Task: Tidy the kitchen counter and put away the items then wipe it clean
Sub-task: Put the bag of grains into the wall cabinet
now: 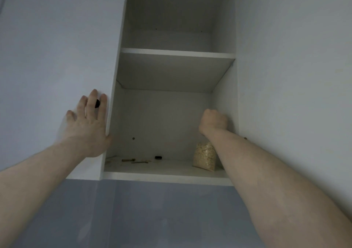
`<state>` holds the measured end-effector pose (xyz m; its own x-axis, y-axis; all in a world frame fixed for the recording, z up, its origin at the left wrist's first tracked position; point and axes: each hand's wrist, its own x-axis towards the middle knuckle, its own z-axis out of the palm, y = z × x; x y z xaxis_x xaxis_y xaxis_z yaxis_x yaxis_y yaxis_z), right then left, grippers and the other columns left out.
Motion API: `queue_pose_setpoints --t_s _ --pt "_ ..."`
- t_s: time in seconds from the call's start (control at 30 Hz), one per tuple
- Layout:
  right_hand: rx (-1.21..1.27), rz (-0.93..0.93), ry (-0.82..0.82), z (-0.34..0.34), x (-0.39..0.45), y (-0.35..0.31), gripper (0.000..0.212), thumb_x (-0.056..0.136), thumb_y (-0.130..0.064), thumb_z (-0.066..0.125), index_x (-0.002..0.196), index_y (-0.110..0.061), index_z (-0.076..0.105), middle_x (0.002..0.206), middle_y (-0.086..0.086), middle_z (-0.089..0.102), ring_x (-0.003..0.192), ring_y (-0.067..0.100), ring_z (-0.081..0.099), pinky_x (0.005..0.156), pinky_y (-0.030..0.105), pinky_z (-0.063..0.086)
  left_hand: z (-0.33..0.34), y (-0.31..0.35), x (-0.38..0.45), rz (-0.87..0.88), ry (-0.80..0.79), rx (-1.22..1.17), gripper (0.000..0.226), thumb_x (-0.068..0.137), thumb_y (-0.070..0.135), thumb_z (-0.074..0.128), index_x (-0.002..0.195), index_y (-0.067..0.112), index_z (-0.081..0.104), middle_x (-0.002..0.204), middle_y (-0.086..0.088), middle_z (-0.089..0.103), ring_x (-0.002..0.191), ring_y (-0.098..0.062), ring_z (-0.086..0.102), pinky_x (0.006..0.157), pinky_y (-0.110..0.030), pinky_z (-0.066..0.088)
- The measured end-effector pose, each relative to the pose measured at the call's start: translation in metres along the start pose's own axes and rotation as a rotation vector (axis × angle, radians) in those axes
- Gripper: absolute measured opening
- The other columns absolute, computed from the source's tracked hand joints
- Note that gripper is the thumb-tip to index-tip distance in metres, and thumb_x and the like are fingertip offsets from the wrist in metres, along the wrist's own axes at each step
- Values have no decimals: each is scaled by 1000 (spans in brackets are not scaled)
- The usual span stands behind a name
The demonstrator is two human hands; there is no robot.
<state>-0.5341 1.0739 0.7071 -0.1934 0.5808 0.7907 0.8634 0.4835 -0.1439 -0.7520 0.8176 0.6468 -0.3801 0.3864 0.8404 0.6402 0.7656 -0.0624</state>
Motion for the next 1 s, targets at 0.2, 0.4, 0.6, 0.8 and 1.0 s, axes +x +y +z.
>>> queue_pose_setpoints --t_s 0.2,0.4,0.6,0.8,1.0 --pt "205 -126 -67 10 -34 -35 36 89 -17 67 124 -6 66 130 13 56 118 31 62 91 34 52 5 -1 -1 -19 -25 -8 114 88 68 45 152 14 -33 159 -14 -39 154 -38 -15 120 -57 24" --pt "469 -397 -156 25 -89 -88 34 89 -20 66 123 -17 65 125 5 53 110 29 60 91 38 53 6 3 -8 -30 -80 -49 110 94 61 45 150 12 -36 152 -15 -50 152 -39 -22 122 -59 16" --pt "629 -427 -170 54 -126 -93 26 86 -20 65 111 -27 67 118 -3 55 106 23 61 86 38 53 12 -3 -20 -7 -114 -99 101 99 58 39 151 16 -37 150 -11 -53 151 -37 -26 125 -58 8" --pt "829 -555 63 70 -177 -85 19 85 -23 63 103 -28 64 109 -12 57 90 15 63 74 40 54 38 -14 -67 88 -122 -245 89 100 61 28 155 22 -31 160 0 -41 152 -30 -27 127 -53 5" --pt "841 -667 142 93 -251 -69 39 84 -20 69 123 -24 67 141 -4 53 131 19 48 118 44 29 62 -13 -173 164 -243 -313 96 97 48 50 159 28 -21 165 7 -30 156 -23 -16 128 -46 11"
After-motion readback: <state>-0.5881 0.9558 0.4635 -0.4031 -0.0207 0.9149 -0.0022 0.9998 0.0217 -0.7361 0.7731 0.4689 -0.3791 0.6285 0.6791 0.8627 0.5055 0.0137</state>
